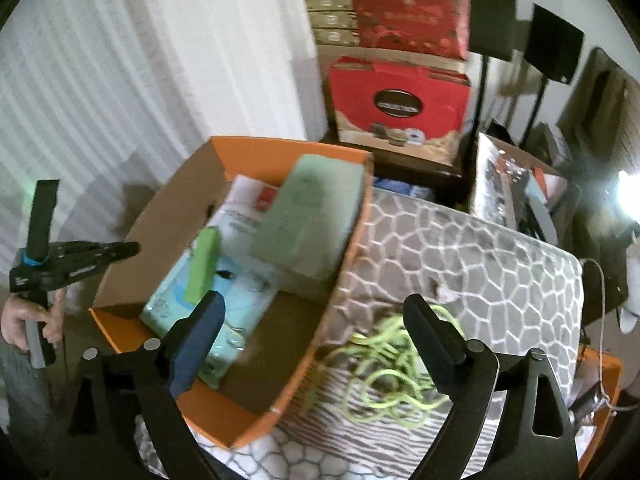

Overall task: Organize objects
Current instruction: 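Move the right tool back to the lime-green cable tangle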

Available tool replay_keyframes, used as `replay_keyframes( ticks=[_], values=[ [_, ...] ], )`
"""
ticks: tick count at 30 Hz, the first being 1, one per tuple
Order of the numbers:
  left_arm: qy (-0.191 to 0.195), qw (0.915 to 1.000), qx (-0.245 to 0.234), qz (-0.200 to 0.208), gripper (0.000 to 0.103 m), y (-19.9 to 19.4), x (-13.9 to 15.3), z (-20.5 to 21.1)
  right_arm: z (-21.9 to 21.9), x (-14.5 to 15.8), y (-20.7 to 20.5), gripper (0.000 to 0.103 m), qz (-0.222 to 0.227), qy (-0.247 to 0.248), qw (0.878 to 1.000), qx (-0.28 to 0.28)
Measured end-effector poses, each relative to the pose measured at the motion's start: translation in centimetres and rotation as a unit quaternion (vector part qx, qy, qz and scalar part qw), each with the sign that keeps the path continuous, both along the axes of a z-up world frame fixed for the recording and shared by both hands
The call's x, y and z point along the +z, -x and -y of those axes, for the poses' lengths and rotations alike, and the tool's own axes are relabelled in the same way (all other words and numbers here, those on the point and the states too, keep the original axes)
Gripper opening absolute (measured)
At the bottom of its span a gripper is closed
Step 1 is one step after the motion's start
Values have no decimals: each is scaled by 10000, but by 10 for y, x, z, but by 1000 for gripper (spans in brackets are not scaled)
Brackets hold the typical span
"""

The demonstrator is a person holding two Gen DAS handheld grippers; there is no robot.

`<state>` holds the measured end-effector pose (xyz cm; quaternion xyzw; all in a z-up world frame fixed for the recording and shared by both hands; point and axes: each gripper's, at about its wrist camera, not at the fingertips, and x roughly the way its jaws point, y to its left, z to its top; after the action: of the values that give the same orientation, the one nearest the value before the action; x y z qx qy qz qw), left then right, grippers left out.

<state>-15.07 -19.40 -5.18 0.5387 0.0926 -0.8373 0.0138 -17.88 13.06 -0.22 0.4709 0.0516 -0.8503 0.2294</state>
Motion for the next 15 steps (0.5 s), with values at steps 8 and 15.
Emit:
replay_keyframes(
  ticks=[8,15],
  values=[
    [-14,10000,9,-2,2,0,0,0,-49,-11,7,102,22,-138,9991,-410],
    [6,10000,10,-4,2,0,0,0,-81,-23,14,102,73,-226,9970,-738]
  ],
)
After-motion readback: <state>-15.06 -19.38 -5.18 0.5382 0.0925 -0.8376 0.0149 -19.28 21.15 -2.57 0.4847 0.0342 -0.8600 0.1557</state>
